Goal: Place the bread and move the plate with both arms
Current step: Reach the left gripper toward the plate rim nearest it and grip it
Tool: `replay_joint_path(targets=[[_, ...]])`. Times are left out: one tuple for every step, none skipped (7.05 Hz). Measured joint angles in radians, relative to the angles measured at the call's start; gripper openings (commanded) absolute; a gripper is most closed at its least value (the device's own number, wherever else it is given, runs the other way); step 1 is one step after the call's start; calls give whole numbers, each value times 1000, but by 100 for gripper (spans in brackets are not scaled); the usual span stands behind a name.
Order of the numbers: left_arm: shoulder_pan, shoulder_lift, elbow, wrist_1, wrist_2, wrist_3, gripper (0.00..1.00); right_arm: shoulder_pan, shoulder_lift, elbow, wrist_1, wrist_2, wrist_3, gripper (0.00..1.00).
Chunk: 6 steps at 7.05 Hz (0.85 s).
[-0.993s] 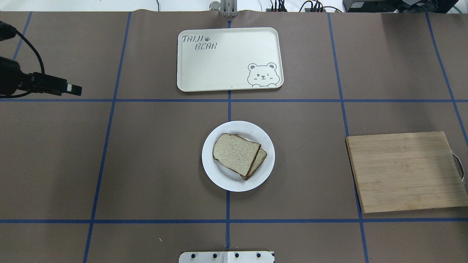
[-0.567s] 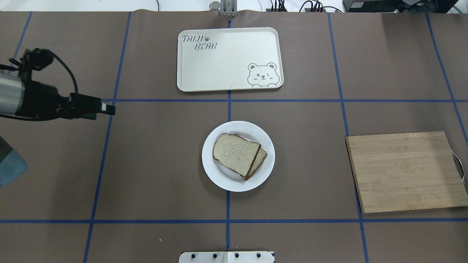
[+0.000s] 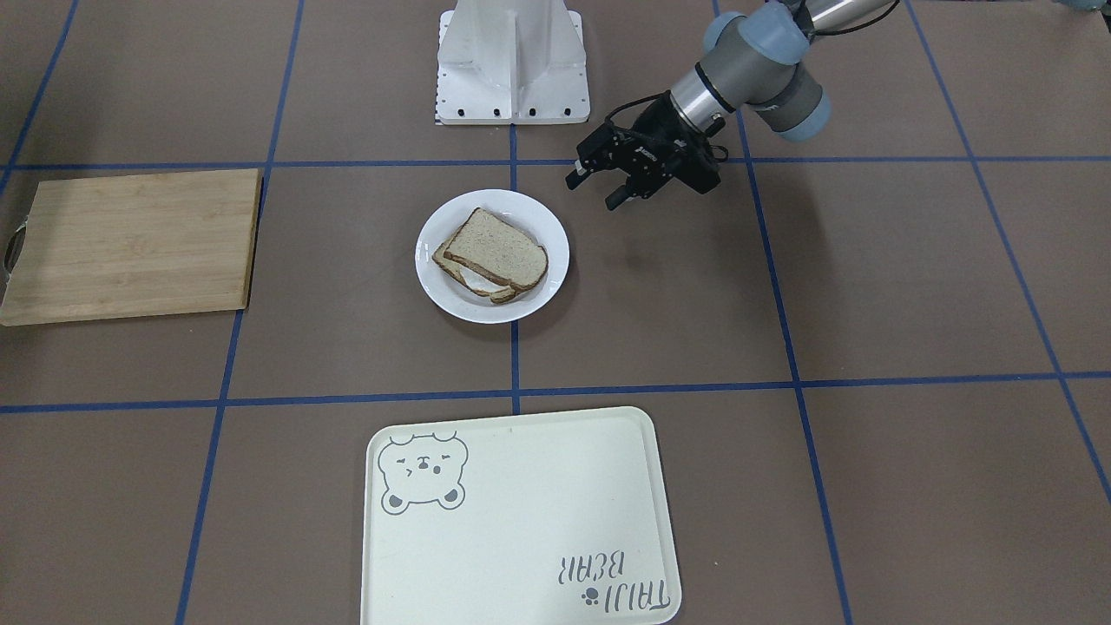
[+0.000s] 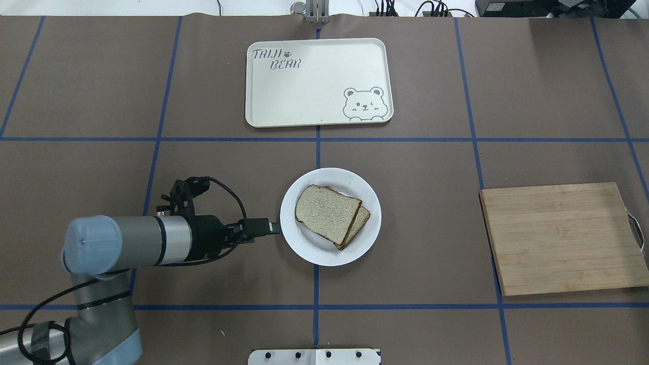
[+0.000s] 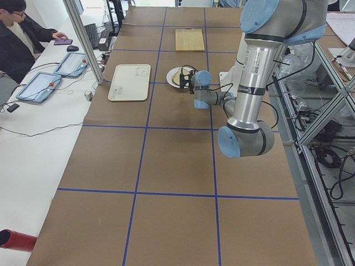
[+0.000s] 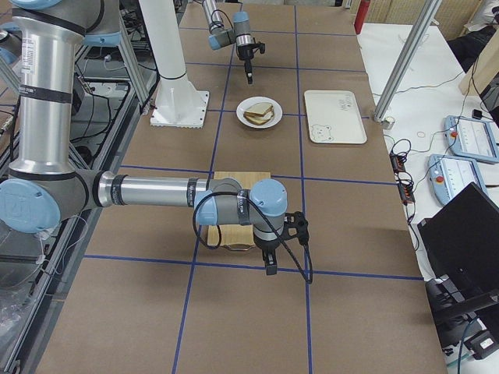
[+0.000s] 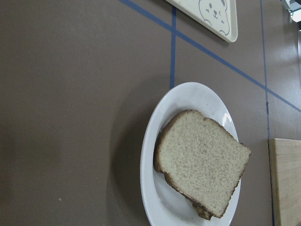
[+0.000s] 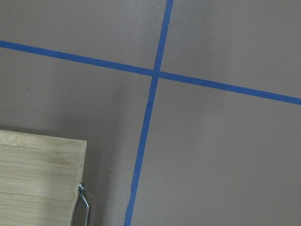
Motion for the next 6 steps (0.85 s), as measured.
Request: replay_joint_path(targets=[[22,-32,36,-2,32,-18,69,0,1,0,0,4,4,100],[31,-54,64,-4,44,-27,67,0,1,0,0,7,6,100],[35,-75,92,-7,47,-32,67,0,1,-1,0,8,8,100],[37,-93,114,-9,48,-53,67,0,0,-1,0,8,8,100],[37,-101,124,-9,48,-95,67,0,0,-1,0,8,9,100],[38,-104,129,-8,49,-129,67,0,0,-2,0,8,9,100]])
